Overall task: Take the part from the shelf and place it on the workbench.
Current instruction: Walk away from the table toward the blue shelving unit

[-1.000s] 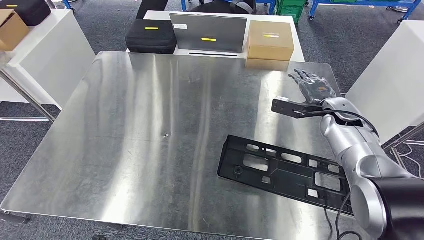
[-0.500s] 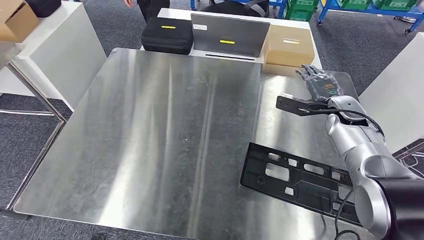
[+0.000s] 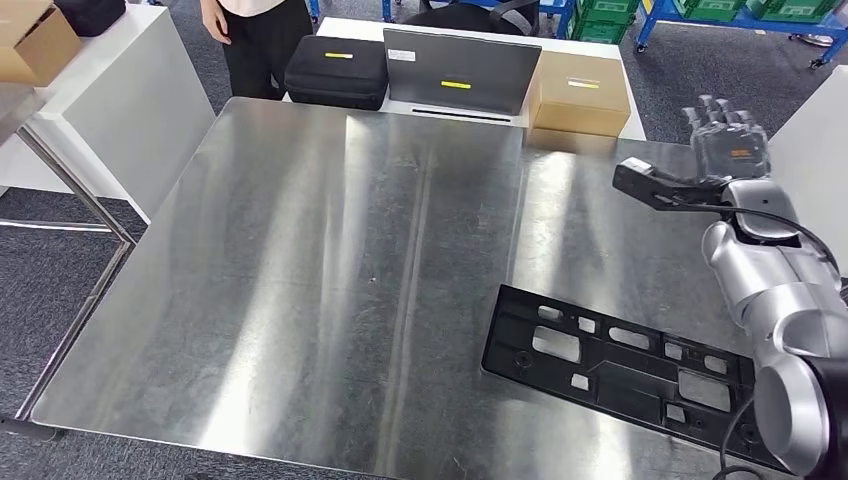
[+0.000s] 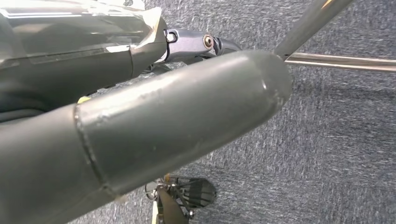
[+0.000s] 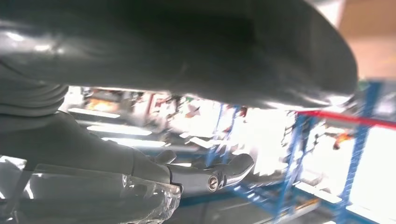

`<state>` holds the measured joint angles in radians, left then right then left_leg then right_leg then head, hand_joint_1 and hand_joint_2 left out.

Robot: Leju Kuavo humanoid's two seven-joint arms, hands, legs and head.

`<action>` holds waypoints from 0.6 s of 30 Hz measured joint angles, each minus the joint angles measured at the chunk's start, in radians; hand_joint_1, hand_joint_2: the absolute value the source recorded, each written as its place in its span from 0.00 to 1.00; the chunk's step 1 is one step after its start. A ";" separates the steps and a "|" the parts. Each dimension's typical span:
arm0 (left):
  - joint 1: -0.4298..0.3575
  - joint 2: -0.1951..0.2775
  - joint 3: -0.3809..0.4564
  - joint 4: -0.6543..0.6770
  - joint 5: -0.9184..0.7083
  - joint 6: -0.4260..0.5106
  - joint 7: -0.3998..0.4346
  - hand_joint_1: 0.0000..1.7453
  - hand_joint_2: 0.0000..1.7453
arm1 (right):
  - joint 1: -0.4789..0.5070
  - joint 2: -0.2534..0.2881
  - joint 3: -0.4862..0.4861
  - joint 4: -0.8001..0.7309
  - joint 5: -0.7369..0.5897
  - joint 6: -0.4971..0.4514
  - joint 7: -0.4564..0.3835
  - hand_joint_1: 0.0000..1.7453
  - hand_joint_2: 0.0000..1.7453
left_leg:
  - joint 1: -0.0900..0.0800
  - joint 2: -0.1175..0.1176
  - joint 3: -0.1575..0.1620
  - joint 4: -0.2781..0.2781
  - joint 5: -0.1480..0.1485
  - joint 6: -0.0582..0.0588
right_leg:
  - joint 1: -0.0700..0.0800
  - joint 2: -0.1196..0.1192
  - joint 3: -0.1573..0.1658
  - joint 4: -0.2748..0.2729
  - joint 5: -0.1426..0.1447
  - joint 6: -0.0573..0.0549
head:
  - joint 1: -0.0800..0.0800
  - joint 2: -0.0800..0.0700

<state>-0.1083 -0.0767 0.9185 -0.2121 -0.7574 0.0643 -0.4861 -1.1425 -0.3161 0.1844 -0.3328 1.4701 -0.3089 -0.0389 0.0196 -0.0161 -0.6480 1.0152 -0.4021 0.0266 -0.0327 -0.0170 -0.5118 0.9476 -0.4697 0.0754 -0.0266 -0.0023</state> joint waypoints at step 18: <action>0.024 -0.081 0.091 0.004 0.081 0.008 0.032 0.00 0.00 | 0.292 -0.383 -0.199 -0.203 -0.108 -0.351 0.195 0.00 0.00 | 0.001 -0.009 0.011 -0.001 -0.010 0.007 | 0.001 -0.010 0.010 -0.002 -0.012 0.008 | 0.001 0.000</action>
<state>-0.0847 -0.1573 1.0098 -0.2078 -0.6763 0.0727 -0.4542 -0.8502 -0.6986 -0.0146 -0.5361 1.3621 -0.6602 0.1563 0.0206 -0.0250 -0.6367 1.0145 -0.4123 0.0339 -0.0320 -0.0272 -0.5017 0.9458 -0.4817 0.0834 -0.0255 -0.0023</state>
